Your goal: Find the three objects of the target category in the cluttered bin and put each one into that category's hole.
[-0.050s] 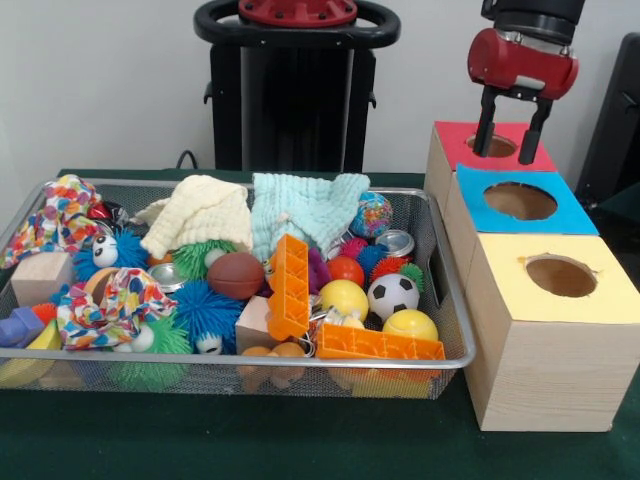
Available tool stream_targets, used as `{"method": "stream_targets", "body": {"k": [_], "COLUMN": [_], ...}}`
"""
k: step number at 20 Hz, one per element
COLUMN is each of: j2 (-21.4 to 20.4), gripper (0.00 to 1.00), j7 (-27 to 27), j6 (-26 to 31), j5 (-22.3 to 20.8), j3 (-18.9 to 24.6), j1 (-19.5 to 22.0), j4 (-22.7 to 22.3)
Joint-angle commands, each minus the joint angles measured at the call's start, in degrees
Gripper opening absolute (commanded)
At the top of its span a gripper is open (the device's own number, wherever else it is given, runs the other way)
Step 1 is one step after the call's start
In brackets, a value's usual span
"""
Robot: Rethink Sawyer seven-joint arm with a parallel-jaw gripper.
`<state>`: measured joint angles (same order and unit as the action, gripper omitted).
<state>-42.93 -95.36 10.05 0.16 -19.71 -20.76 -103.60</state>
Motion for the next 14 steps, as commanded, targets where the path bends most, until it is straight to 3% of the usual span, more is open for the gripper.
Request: {"method": "stream_targets", "body": {"k": [1,7,14], "j2": [-5.3,-9.4,-8.6], "gripper": [1.0,1.0,1.0], "j7": [-8.2,-6.5,-6.5], "j6": [8.4,9.4,9.9], "j5": [-0.6,-1.1,-1.4], "j3": [-0.2,0.4,1.1], "j1": [0.9,2.1,2.3], "j4": [-5.8,-6.9,-7.0]}}
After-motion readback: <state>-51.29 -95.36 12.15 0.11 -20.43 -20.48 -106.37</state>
